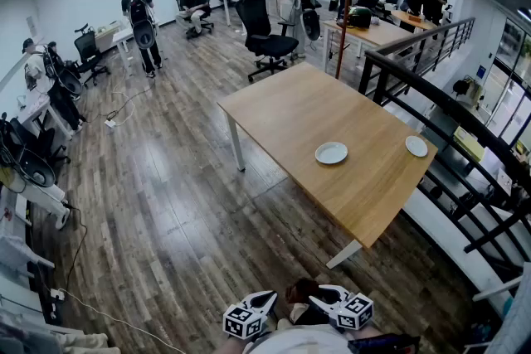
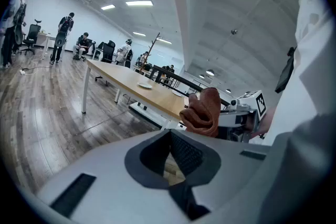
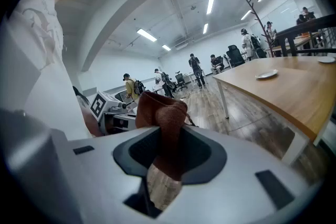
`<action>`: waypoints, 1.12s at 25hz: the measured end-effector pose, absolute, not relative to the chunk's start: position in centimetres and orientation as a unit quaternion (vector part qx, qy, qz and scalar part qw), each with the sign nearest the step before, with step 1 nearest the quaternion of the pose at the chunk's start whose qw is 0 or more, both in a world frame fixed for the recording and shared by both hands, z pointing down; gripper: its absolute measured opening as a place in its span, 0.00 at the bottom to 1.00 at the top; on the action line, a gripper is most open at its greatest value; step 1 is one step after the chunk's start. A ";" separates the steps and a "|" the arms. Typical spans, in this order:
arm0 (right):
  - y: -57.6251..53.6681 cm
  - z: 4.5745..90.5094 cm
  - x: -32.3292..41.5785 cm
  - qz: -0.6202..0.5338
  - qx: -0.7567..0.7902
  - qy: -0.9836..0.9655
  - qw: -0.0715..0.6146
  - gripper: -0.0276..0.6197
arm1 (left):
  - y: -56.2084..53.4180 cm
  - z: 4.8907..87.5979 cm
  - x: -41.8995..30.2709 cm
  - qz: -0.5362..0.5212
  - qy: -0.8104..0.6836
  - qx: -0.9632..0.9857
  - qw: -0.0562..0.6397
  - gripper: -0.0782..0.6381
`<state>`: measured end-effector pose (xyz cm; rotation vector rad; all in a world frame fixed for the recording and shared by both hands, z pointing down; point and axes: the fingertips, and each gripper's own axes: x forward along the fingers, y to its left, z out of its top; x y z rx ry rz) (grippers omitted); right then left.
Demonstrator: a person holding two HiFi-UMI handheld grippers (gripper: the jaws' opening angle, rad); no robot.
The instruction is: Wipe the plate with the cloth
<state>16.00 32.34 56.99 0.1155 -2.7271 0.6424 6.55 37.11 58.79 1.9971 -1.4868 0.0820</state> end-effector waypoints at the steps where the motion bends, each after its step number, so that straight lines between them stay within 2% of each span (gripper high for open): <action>1: 32.7 57.1 16.3 0.225 0.043 -0.958 0.171 0.23 | 37.5 58.8 6.8 0.029 -0.566 0.759 0.320 0.13; 9: 33.8 56.3 16.5 0.209 0.044 -0.961 0.176 0.23 | 39.5 58.4 6.9 0.018 -0.575 0.755 0.315 0.13; 17: 32.2 54.3 15.9 0.219 0.063 -0.964 0.139 0.23 | 39.6 57.7 6.1 0.016 -0.580 0.755 0.305 0.13; 28: 28.6 54.8 20.4 0.226 0.126 -0.954 0.149 0.23 | 35.8 57.4 9.1 0.020 -0.555 0.772 0.309 0.13</action>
